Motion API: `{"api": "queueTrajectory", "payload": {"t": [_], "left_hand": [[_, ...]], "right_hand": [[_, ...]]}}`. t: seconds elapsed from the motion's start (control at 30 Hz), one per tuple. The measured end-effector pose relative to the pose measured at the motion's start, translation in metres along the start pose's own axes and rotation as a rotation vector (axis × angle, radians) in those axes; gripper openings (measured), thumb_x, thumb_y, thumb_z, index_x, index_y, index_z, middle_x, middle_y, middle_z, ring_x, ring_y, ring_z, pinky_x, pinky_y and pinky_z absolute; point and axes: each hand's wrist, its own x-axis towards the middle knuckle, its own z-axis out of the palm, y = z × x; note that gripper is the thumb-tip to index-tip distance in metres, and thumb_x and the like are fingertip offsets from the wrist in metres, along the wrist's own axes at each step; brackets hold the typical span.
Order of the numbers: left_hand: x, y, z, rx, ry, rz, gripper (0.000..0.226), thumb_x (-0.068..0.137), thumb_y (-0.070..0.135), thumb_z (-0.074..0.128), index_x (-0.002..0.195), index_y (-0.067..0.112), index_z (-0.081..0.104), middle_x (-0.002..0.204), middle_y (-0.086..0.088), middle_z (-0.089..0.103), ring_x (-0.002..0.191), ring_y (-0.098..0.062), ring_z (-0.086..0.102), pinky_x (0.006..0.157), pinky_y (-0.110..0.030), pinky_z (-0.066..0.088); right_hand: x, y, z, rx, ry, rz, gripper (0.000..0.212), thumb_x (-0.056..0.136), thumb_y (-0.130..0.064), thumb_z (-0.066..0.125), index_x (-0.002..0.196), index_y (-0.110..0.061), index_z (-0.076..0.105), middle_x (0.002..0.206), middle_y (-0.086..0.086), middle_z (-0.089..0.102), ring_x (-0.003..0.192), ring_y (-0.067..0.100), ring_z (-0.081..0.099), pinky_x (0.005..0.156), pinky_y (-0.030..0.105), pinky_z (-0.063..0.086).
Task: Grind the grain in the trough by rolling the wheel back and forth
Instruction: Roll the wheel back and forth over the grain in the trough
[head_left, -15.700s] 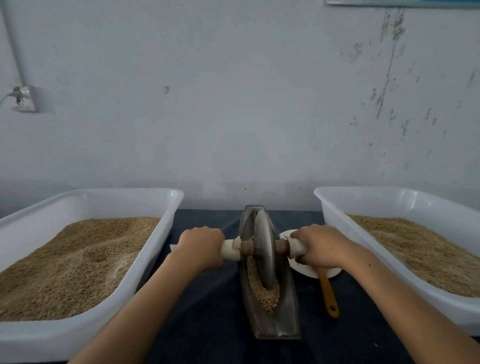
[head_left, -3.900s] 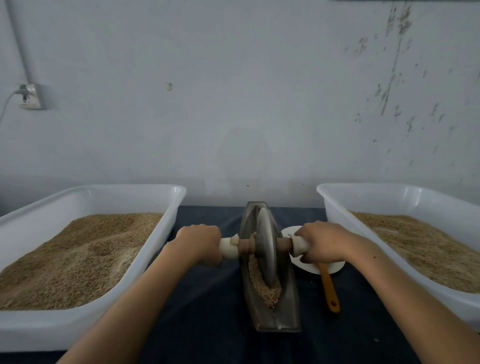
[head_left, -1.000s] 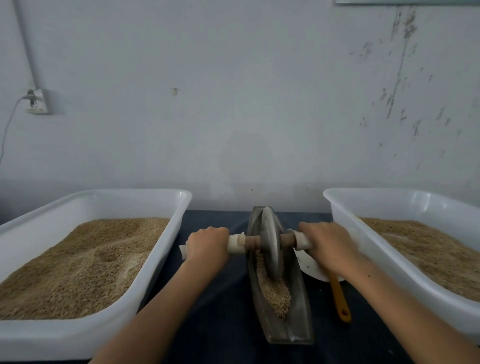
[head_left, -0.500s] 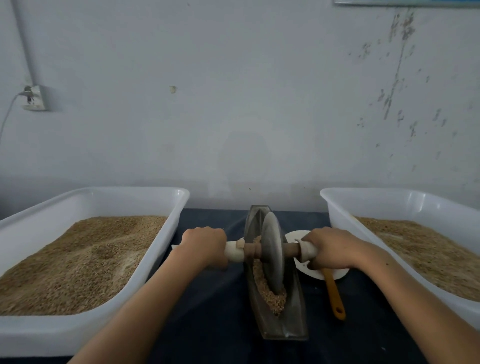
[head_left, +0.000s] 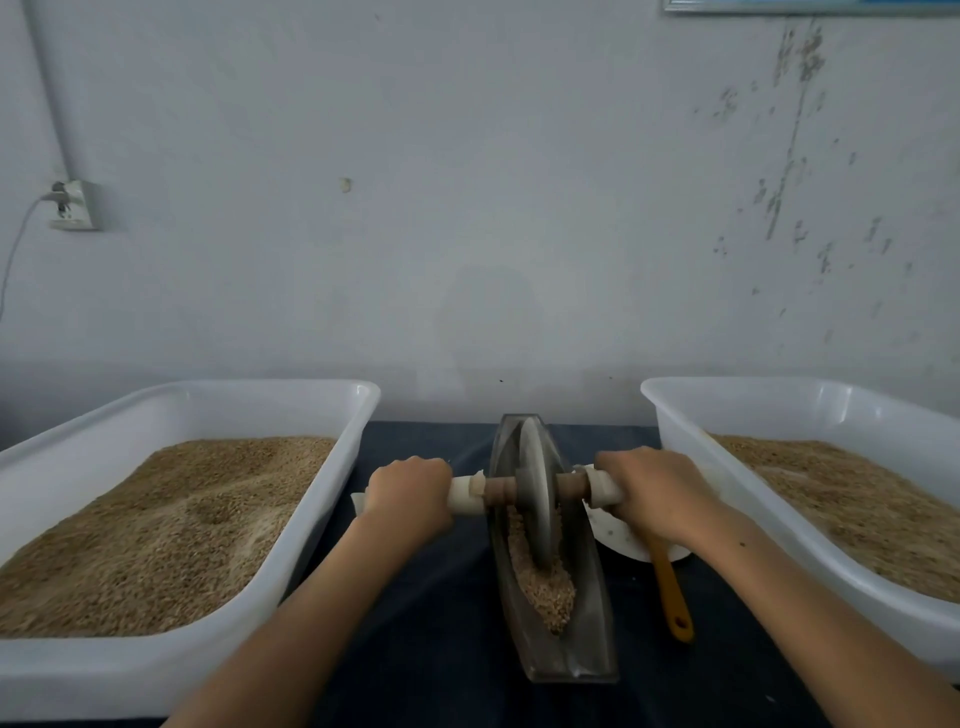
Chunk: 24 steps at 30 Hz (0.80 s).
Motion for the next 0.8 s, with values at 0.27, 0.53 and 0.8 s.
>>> {"api": "queueTrajectory", "payload": {"t": [0.27, 0.53, 0.8], "left_hand": [[0.001, -0.005, -0.008, -0.001, -0.184, 0.025, 0.04, 0.076, 0.037, 0.071, 0.11, 0.019, 0.058, 0.086, 0.005, 0.055, 0.08, -0.015, 0.056, 0.074, -0.029, 0.047], [-0.003, 0.003, -0.005, 0.053, 0.01, 0.002, 0.028, 0.083, 0.032, 0.065, 0.106, 0.019, 0.058, 0.092, 0.003, 0.061, 0.085, -0.015, 0.06, 0.075, -0.028, 0.046], [-0.002, 0.003, 0.002, 0.018, 0.1, -0.011, 0.021, 0.088, 0.029, 0.06, 0.107, 0.02, 0.058, 0.1, 0.001, 0.064, 0.09, -0.017, 0.061, 0.077, -0.029, 0.047]], "right_hand": [[0.0, -0.005, -0.022, 0.001, -0.371, 0.061, 0.014, 0.081, -0.025, 0.069, 0.084, -0.028, 0.056, 0.086, -0.005, 0.063, 0.082, 0.014, 0.062, 0.054, 0.022, 0.036], [-0.001, -0.004, -0.009, 0.033, -0.169, 0.053, 0.01, 0.088, -0.026, 0.06, 0.085, -0.031, 0.051, 0.087, -0.008, 0.061, 0.077, 0.01, 0.057, 0.055, 0.021, 0.032], [-0.001, -0.004, 0.002, -0.014, 0.037, 0.032, 0.013, 0.091, -0.028, 0.055, 0.085, -0.03, 0.044, 0.087, -0.008, 0.059, 0.076, 0.013, 0.052, 0.068, 0.027, 0.036]]}}
